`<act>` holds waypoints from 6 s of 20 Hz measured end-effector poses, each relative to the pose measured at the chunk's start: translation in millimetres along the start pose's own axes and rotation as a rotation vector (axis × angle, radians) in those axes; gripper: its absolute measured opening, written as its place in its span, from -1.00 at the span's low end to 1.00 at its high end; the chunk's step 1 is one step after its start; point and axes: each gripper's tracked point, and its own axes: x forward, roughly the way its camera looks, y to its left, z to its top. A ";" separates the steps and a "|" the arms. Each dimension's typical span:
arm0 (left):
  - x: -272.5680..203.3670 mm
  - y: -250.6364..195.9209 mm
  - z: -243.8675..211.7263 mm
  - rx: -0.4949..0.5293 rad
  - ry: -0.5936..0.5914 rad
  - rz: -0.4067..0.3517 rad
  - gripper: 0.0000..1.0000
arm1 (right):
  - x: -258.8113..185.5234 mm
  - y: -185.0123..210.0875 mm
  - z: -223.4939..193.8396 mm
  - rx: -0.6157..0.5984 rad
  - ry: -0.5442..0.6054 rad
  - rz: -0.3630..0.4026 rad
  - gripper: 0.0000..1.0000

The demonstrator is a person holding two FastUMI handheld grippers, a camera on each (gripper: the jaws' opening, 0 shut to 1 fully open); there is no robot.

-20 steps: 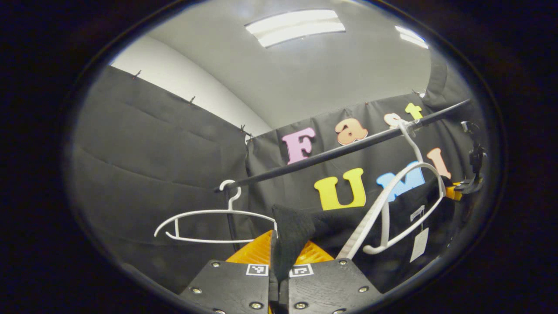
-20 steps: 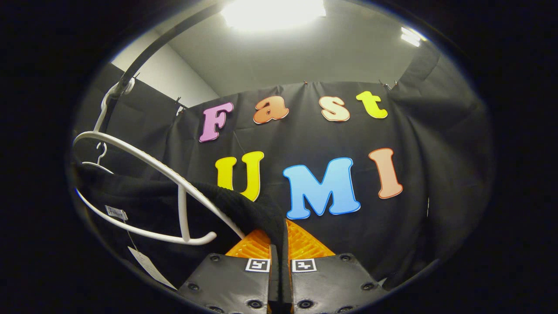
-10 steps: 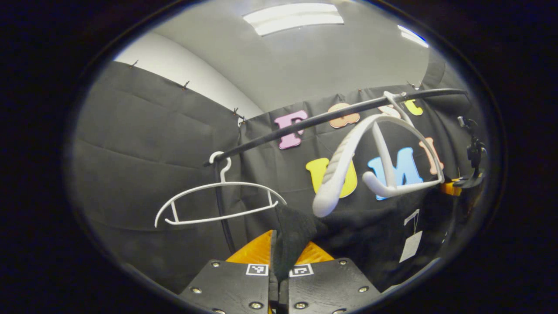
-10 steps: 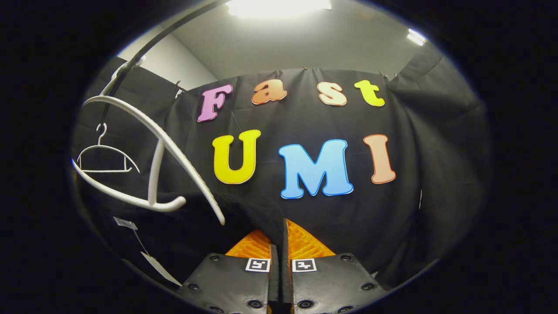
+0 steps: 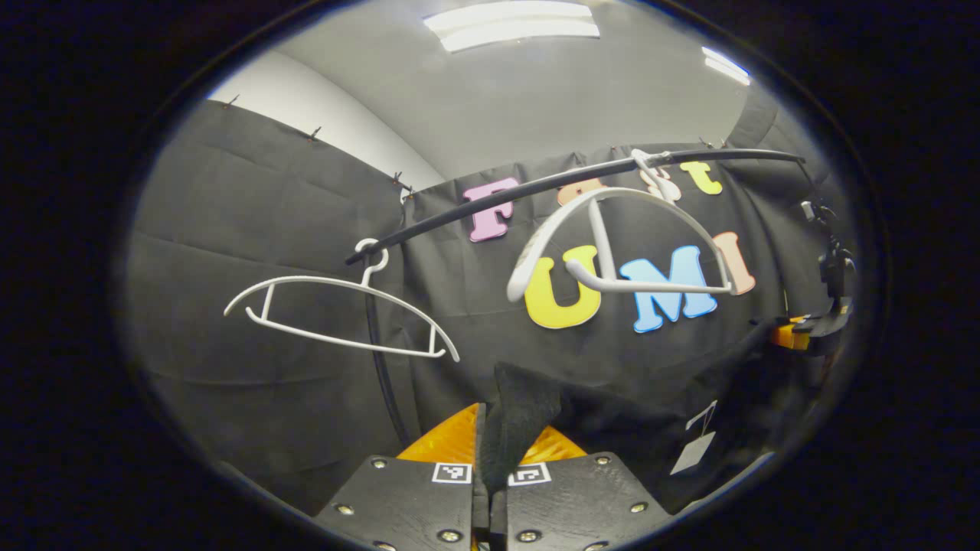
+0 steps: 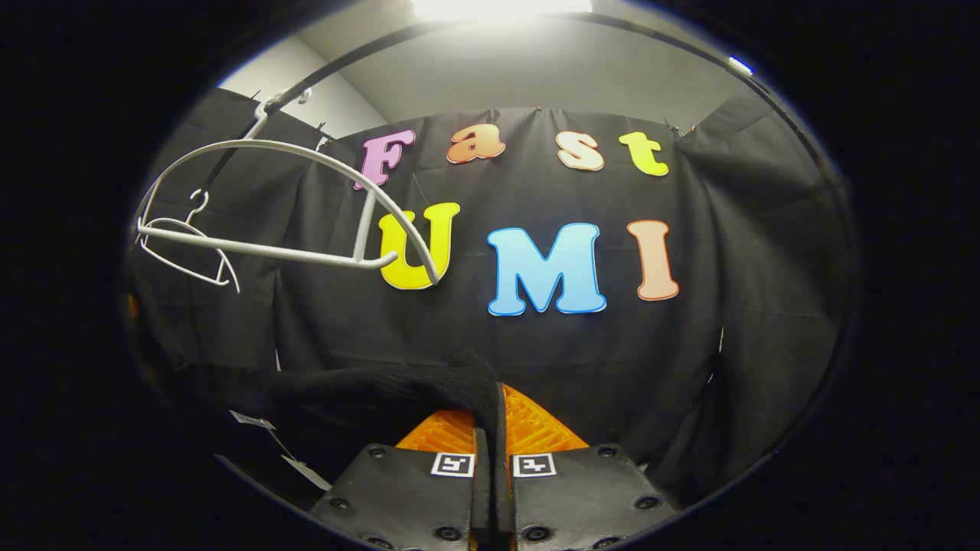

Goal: Grasp the clothes on the hanger with both hands and then place them into the laundry hamper below.

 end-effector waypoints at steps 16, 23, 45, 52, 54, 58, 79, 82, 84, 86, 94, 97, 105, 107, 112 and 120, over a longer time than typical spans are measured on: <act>-66.8 -93.7 -25.4 -0.084 0.050 -0.244 -0.95 | -124.1 81.1 -49.0 -0.034 0.079 0.119 -0.98; -81.5 -138.9 -63.1 -0.126 0.108 -0.317 -0.94 | -151.3 112.8 -99.9 0.004 0.146 0.169 -0.92; -137.8 -169.3 -306.2 -0.022 0.637 -0.341 -0.89 | -197.2 113.6 -313.0 -0.061 0.625 0.141 -0.78; -165.6 -171.6 -337.0 -0.030 0.778 -0.394 -0.86 | -218.5 100.4 -342.9 -0.118 0.750 0.104 -0.61; -166.2 -170.1 -335.1 -0.028 0.773 -0.409 -0.37 | -225.0 97.3 -345.6 -0.138 0.779 0.090 -0.44; -163.6 -163.5 -325.3 0.005 0.736 -0.428 0.95 | -247.6 93.7 -349.2 -0.163 0.834 0.099 0.41; -229.2 -128.4 -160.1 -0.009 0.442 -0.337 0.97 | -313.0 37.5 -175.1 -0.054 0.396 0.037 0.96; -238.9 -119.4 -123.5 -0.002 0.373 -0.315 0.97 | -333.5 23.8 -142.9 -0.041 0.319 0.018 0.94; -248.7 -111.6 -99.0 -0.012 0.329 -0.305 0.97 | -345.8 16.5 -125.4 -0.046 0.275 0.011 0.96; -257.0 -103.0 -76.3 -0.022 0.291 -0.292 0.97 | -358.9 9.7 -108.2 -0.051 0.234 0.007 0.96; -293.4 -77.4 -1.2 -0.055 0.141 -0.225 0.97 | -401.5 -26.5 -40.3 -0.081 0.028 -0.032 0.95; -304.4 -68.5 11.6 -0.079 0.102 -0.203 0.96 | -415.0 -32.9 -26.1 -0.069 -0.027 -0.039 0.94; -331.5 -56.7 46.5 -0.097 0.029 -0.180 0.96 | -429.5 -53.1 -5.4 -0.054 -0.080 -0.074 0.94; -335.2 -55.5 50.9 -0.088 0.022 -0.173 0.96 | -430.0 -54.9 -1.1 -0.038 -0.097 -0.076 0.95; -339.0 -59.2 58.8 -0.101 0.003 -0.176 0.96 | -429.9 -52.5 -1.5 -0.033 -0.123 -0.091 0.93; -335.3 -64.7 59.2 -0.102 0.000 -0.186 0.96 | -430.4 -58.4 1.4 -0.026 -0.129 -0.109 0.94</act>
